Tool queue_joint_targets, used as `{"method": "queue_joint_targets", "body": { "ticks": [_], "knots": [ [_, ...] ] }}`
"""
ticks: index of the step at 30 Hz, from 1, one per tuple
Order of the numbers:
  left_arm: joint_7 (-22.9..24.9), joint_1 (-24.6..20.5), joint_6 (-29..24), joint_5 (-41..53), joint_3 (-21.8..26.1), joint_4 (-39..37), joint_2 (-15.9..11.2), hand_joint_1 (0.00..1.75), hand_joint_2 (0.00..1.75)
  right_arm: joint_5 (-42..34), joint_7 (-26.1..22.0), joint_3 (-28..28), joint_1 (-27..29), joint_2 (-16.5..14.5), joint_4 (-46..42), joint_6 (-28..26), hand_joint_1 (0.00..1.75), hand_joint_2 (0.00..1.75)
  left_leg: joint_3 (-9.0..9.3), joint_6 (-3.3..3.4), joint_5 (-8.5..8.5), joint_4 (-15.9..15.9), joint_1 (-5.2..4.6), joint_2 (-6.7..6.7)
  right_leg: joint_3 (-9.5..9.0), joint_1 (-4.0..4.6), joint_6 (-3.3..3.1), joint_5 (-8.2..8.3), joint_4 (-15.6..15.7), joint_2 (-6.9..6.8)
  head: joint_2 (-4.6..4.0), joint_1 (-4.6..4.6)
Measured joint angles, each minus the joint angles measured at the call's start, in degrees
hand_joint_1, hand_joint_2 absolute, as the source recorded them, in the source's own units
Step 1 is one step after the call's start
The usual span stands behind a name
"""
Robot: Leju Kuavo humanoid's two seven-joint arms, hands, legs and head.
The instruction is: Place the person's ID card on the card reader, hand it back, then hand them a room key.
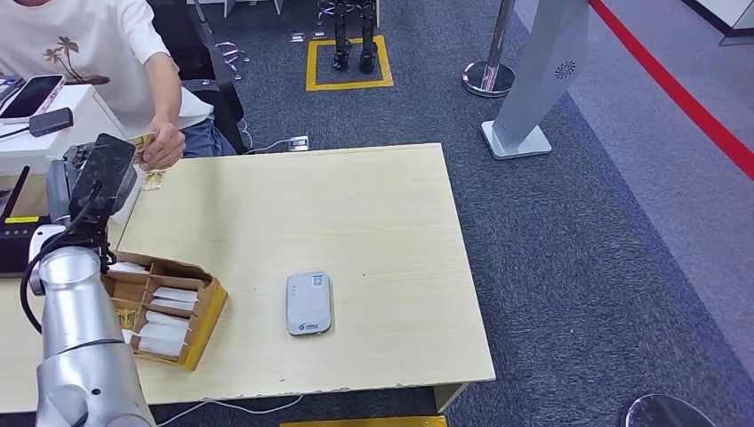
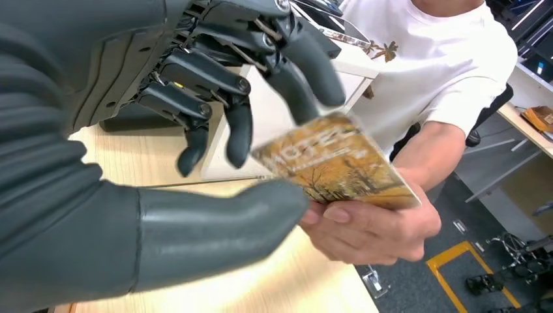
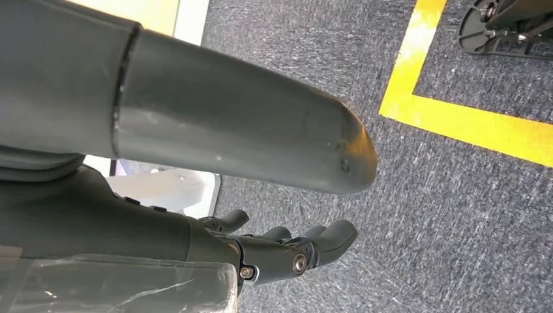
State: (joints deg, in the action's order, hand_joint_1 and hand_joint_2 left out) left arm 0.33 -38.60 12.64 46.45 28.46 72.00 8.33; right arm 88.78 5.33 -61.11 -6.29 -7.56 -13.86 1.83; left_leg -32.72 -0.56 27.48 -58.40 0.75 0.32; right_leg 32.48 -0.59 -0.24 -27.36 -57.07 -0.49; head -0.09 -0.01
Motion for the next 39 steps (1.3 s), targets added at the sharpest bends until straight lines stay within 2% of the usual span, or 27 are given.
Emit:
{"method": "queue_joint_targets", "body": {
  "ticks": [2, 15, 19, 24, 29, 31, 39],
  "knots": [
    [-0.05, 0.14, -0.07, -0.25, 0.00, 0.13, 0.19, 0.00, 0.00, -0.01, 0.00, 0.00, 0.01, 0.00, 0.00, -0.04, 0.00, 0.00, 0.00, 0.00, 0.00, 0.00, 0.00, 0.00, 0.00, 0.00, 0.00, 0.00, 0.00, 0.00, 0.00, -0.01],
    [-1.09, 3.40, -0.60, -4.67, -0.02, 7.22, 2.77, 0.00, 0.00, -0.04, 0.23, -0.02, 0.09, 0.00, -0.02, -0.28, 0.00, 0.00, 0.00, 0.00, 0.00, 0.00, 0.00, 0.00, 0.00, 0.00, 0.00, 0.00, 0.00, 0.00, 0.00, -0.01],
    [-1.77, 4.36, -0.91, -6.65, -0.07, 9.66, 3.49, 0.00, 1.75, -0.15, 0.43, -0.12, 0.11, 0.00, -0.02, -0.44, 0.00, 0.00, 0.00, 0.00, 0.00, 0.00, 0.00, 0.01, 0.00, 0.00, 0.00, 0.00, -0.01, 0.01, 0.00, -0.02],
    [-3.89, 9.46, -1.38, -7.71, -2.49, 17.96, 5.62, 0.00, 1.75, -1.05, 0.61, -0.81, 0.24, 0.00, -0.04, -1.10, 0.00, 0.00, 0.00, 0.01, 0.02, 0.00, -0.01, 0.01, 0.00, 0.00, 0.01, -0.01, 0.00, 0.01, 0.00, 0.00],
    [-8.68, 20.77, -4.23, -10.00, -9.31, 29.86, 8.91, 0.00, 1.75, -3.21, 0.74, -2.38, 0.35, -0.07, -0.12, -2.28, 0.00, 0.00, -0.01, 0.09, 0.15, 0.00, -0.07, 0.06, 0.01, -0.02, 0.07, -0.06, 0.03, 0.06, 0.00, 0.02],
    [-9.92, 24.48, -5.44, -10.33, -12.01, 33.57, 9.45, 0.00, 1.75, -3.65, 0.77, -2.97, 0.37, -0.15, -0.16, -2.51, 0.00, 0.00, -0.03, 0.13, 0.18, 0.00, -0.06, 0.06, 0.02, -0.03, 0.09, -0.08, 0.04, 0.05, 0.01, 0.04],
    [-10.90, 29.68, -7.95, -9.36, -16.51, 40.32, 8.78, 0.00, 1.75, -4.58, 0.74, -4.41, 0.40, -0.48, -0.58, -3.39, 0.00, 0.00, 0.01, 0.11, 0.13, 0.01, -0.04, 0.04, -0.02, -0.04, 0.09, -0.08, 0.01, -0.01, 0.00, 0.00]
  ]
}}
